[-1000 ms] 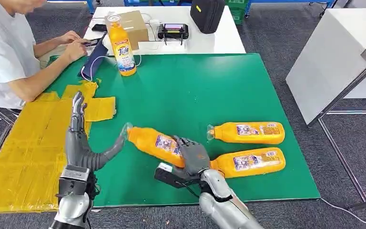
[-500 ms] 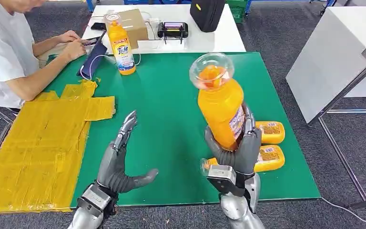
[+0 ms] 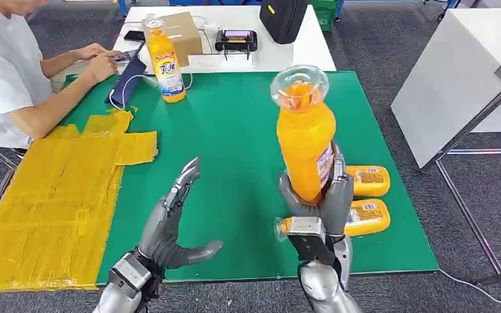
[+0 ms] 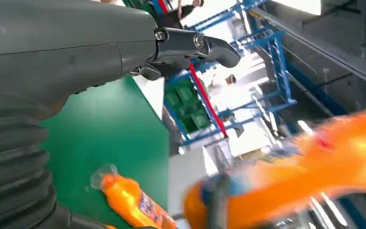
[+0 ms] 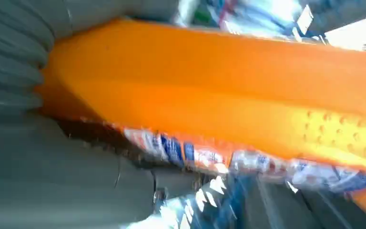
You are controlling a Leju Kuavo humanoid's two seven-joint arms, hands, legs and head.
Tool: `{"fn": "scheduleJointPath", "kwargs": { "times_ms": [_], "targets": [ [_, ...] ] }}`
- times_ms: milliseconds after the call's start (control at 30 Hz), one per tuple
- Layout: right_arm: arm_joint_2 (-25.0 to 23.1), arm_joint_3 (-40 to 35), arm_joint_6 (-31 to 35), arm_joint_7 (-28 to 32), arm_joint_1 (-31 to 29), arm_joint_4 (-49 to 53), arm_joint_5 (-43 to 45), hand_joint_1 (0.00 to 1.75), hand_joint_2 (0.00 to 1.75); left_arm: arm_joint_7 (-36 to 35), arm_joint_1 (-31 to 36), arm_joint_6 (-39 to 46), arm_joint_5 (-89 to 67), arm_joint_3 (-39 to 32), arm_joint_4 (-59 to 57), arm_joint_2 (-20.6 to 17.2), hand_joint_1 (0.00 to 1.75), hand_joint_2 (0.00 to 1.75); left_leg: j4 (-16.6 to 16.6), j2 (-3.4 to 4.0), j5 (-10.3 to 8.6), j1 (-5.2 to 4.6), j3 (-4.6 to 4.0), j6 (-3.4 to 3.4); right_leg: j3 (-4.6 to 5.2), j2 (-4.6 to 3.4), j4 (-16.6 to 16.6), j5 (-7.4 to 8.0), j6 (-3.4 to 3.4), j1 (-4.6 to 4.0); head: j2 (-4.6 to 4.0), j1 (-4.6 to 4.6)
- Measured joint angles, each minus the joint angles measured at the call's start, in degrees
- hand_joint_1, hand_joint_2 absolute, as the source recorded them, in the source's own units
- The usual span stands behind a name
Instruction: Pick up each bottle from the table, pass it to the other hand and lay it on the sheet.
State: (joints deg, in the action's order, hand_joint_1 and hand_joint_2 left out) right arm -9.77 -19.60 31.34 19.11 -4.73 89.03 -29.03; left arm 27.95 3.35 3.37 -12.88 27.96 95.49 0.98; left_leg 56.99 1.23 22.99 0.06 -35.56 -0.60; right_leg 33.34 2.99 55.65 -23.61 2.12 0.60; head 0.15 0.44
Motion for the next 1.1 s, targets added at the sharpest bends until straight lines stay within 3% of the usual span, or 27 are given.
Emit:
{"fn": "scheduleJointPath", "kwargs": {
  "times_ms": [133,367,933,1100],
  "targets": [
    [0.2,-2.6,-8.0,-2.2,-3.4,-8.8,-0.4,1.75,1.75,0.1,1.5,-1.7,1.4,0.0,0.8,-0.2,0.00,1.75,0.0,-0.04,-0.12,0.02,0.00,-0.01,-0.01,0.04,0.0,0.01,-0.01,-0.03,0.00,0.00],
    [0.2,-4.9,-8.1,-2.1,-5.4,-15.9,-0.8,1.75,1.75,0.1,2.0,-1.8,1.5,0.0,1.4,-0.4,0.00,1.75,0.0,-0.10,-0.12,0.01,-0.02,-0.01,-0.02,0.07,0.0,0.01,-0.01,-0.01,0.00,0.00],
    [0.2,-5.7,-8.4,-2.2,-6.4,-18.9,-1.0,1.75,1.75,0.1,2.0,-1.8,1.5,0.0,1.4,-0.7,0.00,1.75,0.0,-0.10,-0.11,0.01,-0.05,-0.01,0.02,0.07,0.0,0.01,-0.01,-0.02,0.00,0.00],
    [0.3,-7.8,-9.6,-3.0,-7.1,-20.8,-6.4,1.75,1.75,0.1,2.8,-2.6,2.2,0.0,1.4,-0.8,0.00,1.75,0.0,-0.09,-0.11,0.01,-0.05,-0.01,0.02,0.06,0.0,0.01,-0.01,-0.02,0.00,0.00]
  ]
}}
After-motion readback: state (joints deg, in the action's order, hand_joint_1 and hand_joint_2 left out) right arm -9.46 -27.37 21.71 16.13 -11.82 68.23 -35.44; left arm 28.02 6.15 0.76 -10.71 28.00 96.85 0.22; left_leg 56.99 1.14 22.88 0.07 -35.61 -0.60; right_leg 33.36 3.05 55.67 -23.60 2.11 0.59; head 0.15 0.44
